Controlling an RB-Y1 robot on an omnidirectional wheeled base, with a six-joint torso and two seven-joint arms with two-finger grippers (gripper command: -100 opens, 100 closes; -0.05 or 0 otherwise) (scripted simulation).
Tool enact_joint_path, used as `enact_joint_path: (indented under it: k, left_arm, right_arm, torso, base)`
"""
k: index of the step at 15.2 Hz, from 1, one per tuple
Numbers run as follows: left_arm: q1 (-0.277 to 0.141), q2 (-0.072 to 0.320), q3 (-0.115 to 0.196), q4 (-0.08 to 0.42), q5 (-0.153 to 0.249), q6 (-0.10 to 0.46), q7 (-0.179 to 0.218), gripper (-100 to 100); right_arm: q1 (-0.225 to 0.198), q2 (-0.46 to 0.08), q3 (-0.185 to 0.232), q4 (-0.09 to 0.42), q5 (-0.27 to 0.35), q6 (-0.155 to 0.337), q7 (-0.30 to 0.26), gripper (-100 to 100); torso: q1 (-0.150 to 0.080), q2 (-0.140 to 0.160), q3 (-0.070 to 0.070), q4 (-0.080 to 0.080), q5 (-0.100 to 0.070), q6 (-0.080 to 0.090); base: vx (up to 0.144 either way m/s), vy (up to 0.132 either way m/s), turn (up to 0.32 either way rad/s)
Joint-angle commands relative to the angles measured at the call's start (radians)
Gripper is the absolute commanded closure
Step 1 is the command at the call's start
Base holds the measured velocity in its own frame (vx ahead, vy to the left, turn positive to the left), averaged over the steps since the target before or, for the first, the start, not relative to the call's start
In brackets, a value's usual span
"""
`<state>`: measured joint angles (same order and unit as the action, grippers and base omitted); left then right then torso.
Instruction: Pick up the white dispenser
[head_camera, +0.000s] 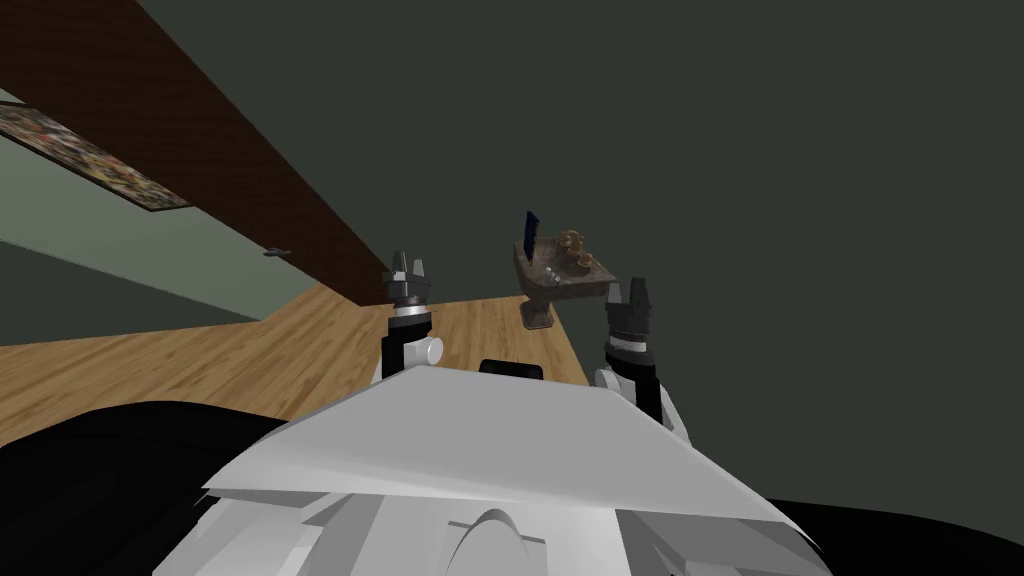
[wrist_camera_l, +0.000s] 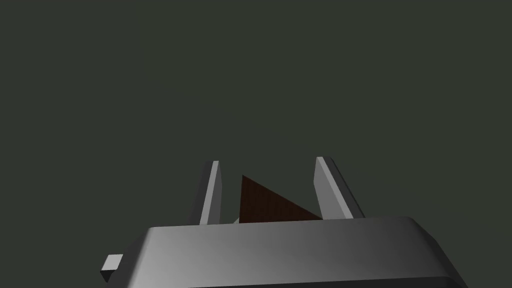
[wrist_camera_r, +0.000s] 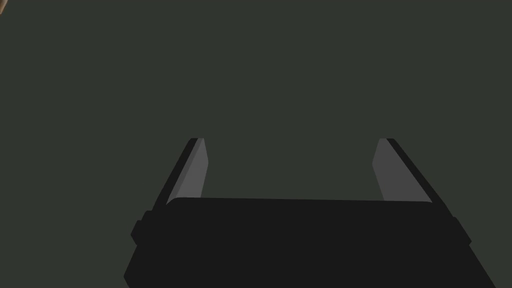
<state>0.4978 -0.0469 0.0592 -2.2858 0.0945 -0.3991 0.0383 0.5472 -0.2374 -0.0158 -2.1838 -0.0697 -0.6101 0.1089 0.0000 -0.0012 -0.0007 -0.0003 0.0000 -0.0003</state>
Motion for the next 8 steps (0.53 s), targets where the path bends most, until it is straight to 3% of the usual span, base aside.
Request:
enact_joint_path:
  k: [1,8]
  left_arm:
    - [0.000,0.000,0.000,0.000,0.000,0.000,0.000,0]
    - [0.000,0.000,0.000,0.000,0.000,0.000,0.000,0]
  right_arm:
    - [0.003,-0.048,-0.002,0.012,0.004,0.004,-0.006,-100]
    - [0.033,-0.197,0.001,0.063,0.028,0.010,-0.027,-100]
  torso:
    - [0.000,0.000,0.000,0.000,0.000,0.000]
    - [0.000,0.000,0.000,0.000,0.000,0.000]
  base:
    - [0.016,0.007,0.081]
    - [0.017,0.007,0.098]
